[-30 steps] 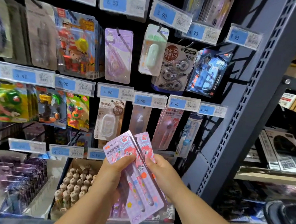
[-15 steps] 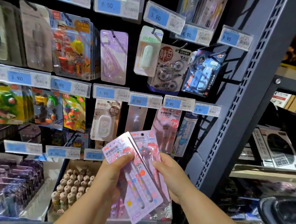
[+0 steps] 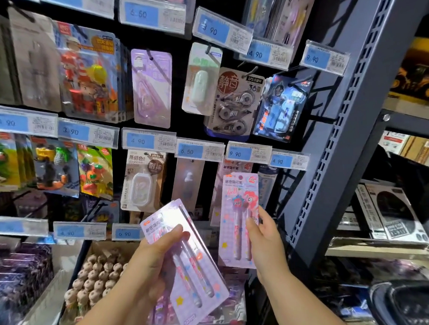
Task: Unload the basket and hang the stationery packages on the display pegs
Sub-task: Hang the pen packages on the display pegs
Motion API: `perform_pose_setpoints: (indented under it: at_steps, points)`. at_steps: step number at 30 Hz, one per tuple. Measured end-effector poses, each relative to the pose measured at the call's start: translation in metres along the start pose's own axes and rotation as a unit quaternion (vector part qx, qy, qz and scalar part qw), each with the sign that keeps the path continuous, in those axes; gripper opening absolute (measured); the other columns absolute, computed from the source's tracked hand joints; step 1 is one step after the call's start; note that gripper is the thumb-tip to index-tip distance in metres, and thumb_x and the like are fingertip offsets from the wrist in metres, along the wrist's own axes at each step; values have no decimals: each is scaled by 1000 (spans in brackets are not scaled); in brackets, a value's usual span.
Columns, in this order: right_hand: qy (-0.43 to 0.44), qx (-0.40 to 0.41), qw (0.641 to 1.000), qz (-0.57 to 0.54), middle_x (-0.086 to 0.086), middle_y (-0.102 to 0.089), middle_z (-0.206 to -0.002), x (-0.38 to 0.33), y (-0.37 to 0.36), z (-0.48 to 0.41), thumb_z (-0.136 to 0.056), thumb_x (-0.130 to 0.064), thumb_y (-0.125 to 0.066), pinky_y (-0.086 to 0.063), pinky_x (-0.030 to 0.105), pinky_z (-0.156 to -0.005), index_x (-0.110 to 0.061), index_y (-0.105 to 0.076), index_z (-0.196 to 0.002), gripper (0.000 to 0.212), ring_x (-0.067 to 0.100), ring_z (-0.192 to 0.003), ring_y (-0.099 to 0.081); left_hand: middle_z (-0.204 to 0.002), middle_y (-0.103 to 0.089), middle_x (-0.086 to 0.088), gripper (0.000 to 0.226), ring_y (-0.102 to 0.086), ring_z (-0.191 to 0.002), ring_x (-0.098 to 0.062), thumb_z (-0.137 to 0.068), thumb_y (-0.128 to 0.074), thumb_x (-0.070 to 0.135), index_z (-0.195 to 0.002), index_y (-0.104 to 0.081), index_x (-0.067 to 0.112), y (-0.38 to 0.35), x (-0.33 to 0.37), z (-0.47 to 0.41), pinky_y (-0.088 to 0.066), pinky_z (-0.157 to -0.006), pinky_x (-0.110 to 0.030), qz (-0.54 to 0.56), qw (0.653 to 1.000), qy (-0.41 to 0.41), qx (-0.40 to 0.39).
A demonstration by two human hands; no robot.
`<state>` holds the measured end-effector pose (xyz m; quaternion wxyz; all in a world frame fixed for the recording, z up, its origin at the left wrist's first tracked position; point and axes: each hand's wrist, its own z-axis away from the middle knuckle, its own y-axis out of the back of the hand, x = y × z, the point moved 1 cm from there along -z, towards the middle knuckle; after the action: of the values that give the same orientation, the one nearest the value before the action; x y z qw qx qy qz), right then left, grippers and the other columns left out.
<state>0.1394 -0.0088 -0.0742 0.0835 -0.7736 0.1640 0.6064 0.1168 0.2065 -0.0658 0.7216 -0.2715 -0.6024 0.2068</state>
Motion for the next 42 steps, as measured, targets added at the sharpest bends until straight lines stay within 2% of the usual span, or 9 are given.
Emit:
perform_pose_setpoints:
  at_steps: [4, 7, 11, 14, 16, 19, 28, 35, 42]
  points:
    - [-2, 42, 999, -1, 1, -61, -115, -1, 2, -8, -99, -35, -53, -41, 30, -69, -65, -50, -116, 35, 4, -77, -47, -72, -71, -11, 14, -68, -51, -18, -88, -62, 6, -102, -62, 6, -5, 0, 2, -57, -47, -27, 29, 1000, 12, -2]
    - [0, 38, 999, -9, 0, -60, -118, -4, 0, -13, -99, -34, -53, -39, 27, -67, -70, -50, -110, 38, -1, -74, -42, -65, -70, -9, 5, -64, -43, -11, -91, -59, 4, -95, -61, 5, -9, 1, 5, -45, -34, -16, 40, 999, 15, -6]
    - [-2, 34, 999, -18, -5, -62, -119, -5, -4, -16, -99, -35, -52, -44, 25, -67, -57, -47, -131, 39, -1, -77, -47, -69, -72, -8, 16, -66, -48, -11, -90, -60, 5, -105, -62, 4, -6, -2, 3, -49, -38, -19, 28, 1000, 11, 0]
    - [0, 34, 999, -31, -16, -59, -132, -7, -7, -15, -100, -34, -52, -50, 32, -91, -59, -50, -125, 36, 5, -111, -59, -73, -72, -11, 22, -69, -53, -16, -89, -60, 5, -111, -61, 3, -4, -2, 2, -55, -44, -26, 17, 1000, 12, -4]
    - [2, 33, 999, -39, -17, -58, -134, -9, -10, -16, -100, -32, -52, -48, 35, -99, -61, -50, -121, 36, 7, -120, -56, -75, -72, -12, 28, -70, -55, -18, -85, -62, 6, -113, -61, 2, -2, -1, 2, -57, -47, -30, 15, 1000, 7, -8]
    - [0, 39, 999, -38, -16, -56, -137, -6, -12, -20, -99, -34, -53, -43, 43, -108, -48, -49, -136, 39, 8, -126, -53, -77, -74, -11, 47, -71, -58, -18, -74, -68, 11, -120, -59, 2, 0, -1, -1, -58, -55, -31, 7, 1000, 1, 2]
    - [-16, 82, 996, -25, -11, -54, -139, -2, -17, -28, -101, -32, -50, -41, 43, -110, -37, -44, -143, 43, 12, -126, -52, -89, -75, -15, 58, -73, -67, -24, -69, -69, 16, -125, -58, 4, 5, -1, -2, -61, -58, -36, -16, 1000, 3, 5]
    - [-27, 113, 993, -15, -10, -55, -127, -5, -19, -31, -100, -30, -52, -44, 33, -99, -30, -50, -140, 39, 9, -115, -53, -89, -73, -16, 56, -72, -70, -27, -69, -69, 15, -123, -58, 3, 4, -2, -2, -60, -57, -38, -11, 1000, 1, -3]
    - [-46, 137, 990, 5, -2, -63, -115, -6, -29, -35, -97, -35, -56, -51, 39, -91, -24, -57, -131, 36, 19, -103, -60, -89, -73, -17, 57, -70, -72, -29, -66, -71, 17, -121, -59, 5, 7, -1, -2, -59, -61, -40, -26, 1000, 5, -3]
